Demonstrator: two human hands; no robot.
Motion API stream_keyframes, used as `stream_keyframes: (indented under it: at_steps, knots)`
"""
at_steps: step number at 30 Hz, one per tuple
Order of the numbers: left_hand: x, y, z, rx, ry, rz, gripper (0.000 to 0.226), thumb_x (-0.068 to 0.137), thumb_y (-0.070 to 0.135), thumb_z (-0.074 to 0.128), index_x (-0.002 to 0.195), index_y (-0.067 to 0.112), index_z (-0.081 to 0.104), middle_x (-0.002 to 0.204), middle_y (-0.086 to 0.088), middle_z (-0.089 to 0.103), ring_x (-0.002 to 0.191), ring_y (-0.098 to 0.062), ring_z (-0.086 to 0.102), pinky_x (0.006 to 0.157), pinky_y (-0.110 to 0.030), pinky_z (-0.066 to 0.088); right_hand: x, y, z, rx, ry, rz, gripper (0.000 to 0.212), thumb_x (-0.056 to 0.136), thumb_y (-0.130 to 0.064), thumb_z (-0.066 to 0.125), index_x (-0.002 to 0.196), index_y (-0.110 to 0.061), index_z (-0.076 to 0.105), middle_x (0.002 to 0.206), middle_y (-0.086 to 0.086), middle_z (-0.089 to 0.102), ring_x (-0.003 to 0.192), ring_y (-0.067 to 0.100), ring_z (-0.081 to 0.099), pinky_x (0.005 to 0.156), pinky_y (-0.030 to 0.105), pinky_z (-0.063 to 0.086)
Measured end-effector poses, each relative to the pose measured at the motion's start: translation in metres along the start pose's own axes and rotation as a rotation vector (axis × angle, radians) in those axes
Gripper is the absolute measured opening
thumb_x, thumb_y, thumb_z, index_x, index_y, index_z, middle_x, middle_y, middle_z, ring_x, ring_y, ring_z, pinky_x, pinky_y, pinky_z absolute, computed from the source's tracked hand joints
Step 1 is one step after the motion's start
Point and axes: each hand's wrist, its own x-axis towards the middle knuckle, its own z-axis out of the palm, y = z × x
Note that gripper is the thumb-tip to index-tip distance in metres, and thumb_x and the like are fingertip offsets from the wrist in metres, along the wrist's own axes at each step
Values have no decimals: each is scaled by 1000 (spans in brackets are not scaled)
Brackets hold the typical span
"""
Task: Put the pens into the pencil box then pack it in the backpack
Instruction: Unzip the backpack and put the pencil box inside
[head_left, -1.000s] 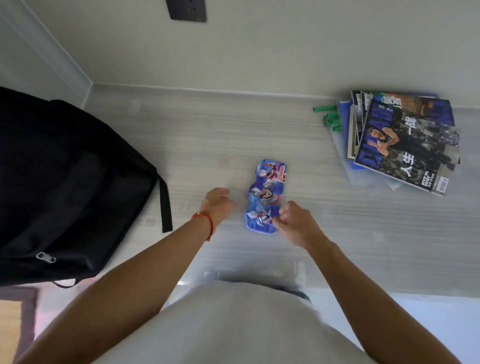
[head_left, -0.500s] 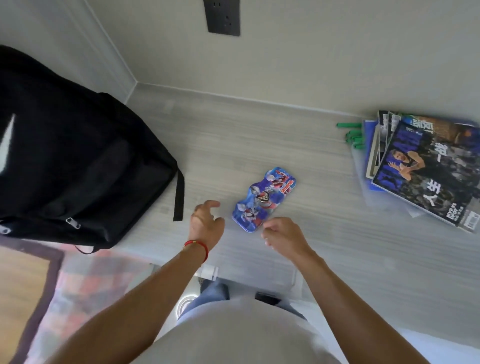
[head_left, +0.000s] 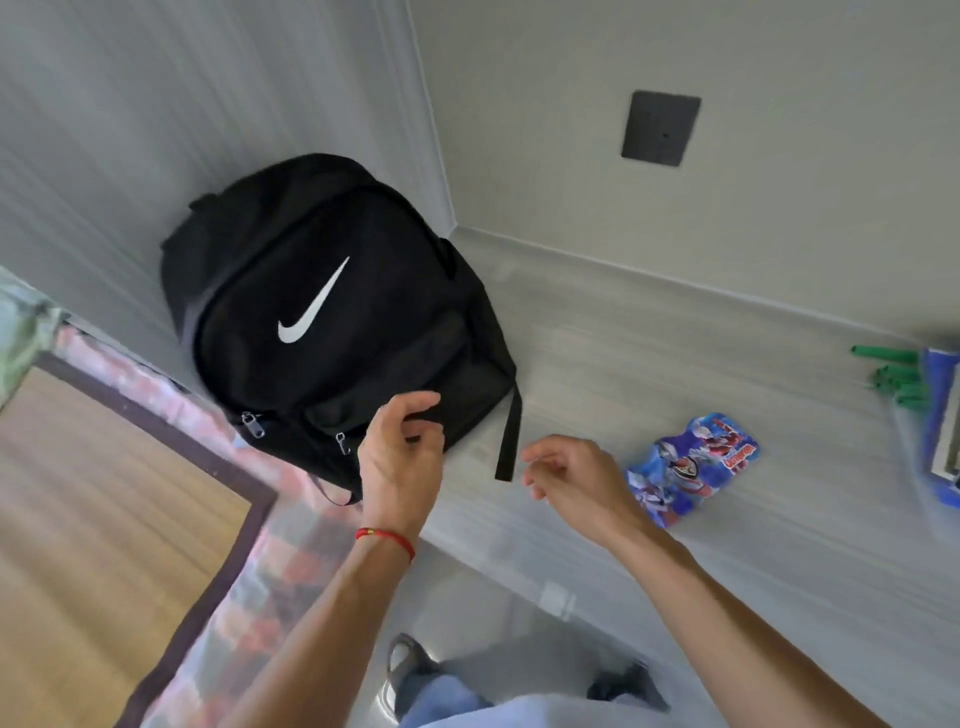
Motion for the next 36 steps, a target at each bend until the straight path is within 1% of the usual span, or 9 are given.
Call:
stream_keyframes:
  at_steps: [3, 8, 10, 13, 17, 24, 29, 33, 36]
  knots:
    - [26, -13, -52, -47, 39, 107, 40, 78, 0, 50, 98, 29, 66, 92, -1, 72, 82, -9, 70, 73, -17, 54, 2, -47, 49, 9, 16, -104, 22, 87, -16, 59, 97, -29, 74, 83, -7, 77, 74, 5, 72, 75, 22, 57]
    - [56, -74, -139, -101, 89, 175, 29, 71, 4, 50, 82, 27, 64, 80, 1, 69, 76, -18, 69, 71, -33, 56, 9, -115, 154, -29, 14, -233, 22, 90, -16, 58, 102, -26, 74, 87, -9, 76, 76, 3, 71, 79, 21, 58]
    - [71, -103, -169, -72, 145, 160, 32, 72, -3, 53, 77, 28, 60, 78, 4, 67, 73, -19, 67, 68, -28, 54, 12, -136, 193, -44, 18, -258, 22, 90, -17, 57, 101, -26, 74, 86, -13, 76, 77, -1, 70, 78, 17, 57]
    - [93, -130, -191, -68, 59, 78, 40, 72, -8, 56, 85, 30, 56, 90, 3, 65, 78, -17, 66, 61, -19, 53, 22, -162, 237, -60, 105, -263, 21, 88, -24, 63, 106, -24, 72, 96, -12, 76, 89, -1, 69, 85, 20, 56]
    - [103, -140, -190, -31, -84, 106, 43, 73, -4, 65, 107, 21, 56, 107, -3, 61, 87, -17, 65, 72, -34, 59, 33, -182, 268, -2, 235, -154, 25, 84, -34, 74, 104, -20, 69, 94, -9, 76, 86, 8, 72, 84, 33, 60]
    - [109, -135, -199, 78, -108, 300, 35, 79, 3, 68, 108, 19, 57, 105, 1, 56, 76, -2, 62, 73, -32, 56, 27, -187, 279, -285, 514, -279, 10, 90, -23, 69, 95, -16, 63, 88, -4, 71, 76, 15, 69, 72, 34, 58]
    - [122, -105, -209, 64, -122, 537, 50, 72, 13, 73, 115, 23, 51, 100, 4, 48, 74, -8, 53, 64, -18, 49, 14, -194, 252, -486, 551, -577, 11, 96, -14, 64, 86, -12, 63, 82, 0, 60, 70, 19, 58, 65, 32, 51]
    - [135, -76, -212, 126, -162, 685, 67, 69, 15, 70, 130, 22, 45, 112, 5, 40, 93, -9, 47, 78, -22, 51, 10, -209, 218, -596, 608, -720, 9, 98, -17, 62, 91, -16, 67, 86, -4, 63, 79, 20, 60, 73, 38, 49]
    - [141, -58, -212, 215, -134, 781, 70, 72, 29, 68, 137, 24, 41, 125, 3, 42, 111, -15, 41, 96, -24, 40, 10, -227, 201, -600, 632, -798, 12, 102, -21, 54, 95, -17, 63, 92, -6, 61, 83, 18, 57, 75, 38, 48]
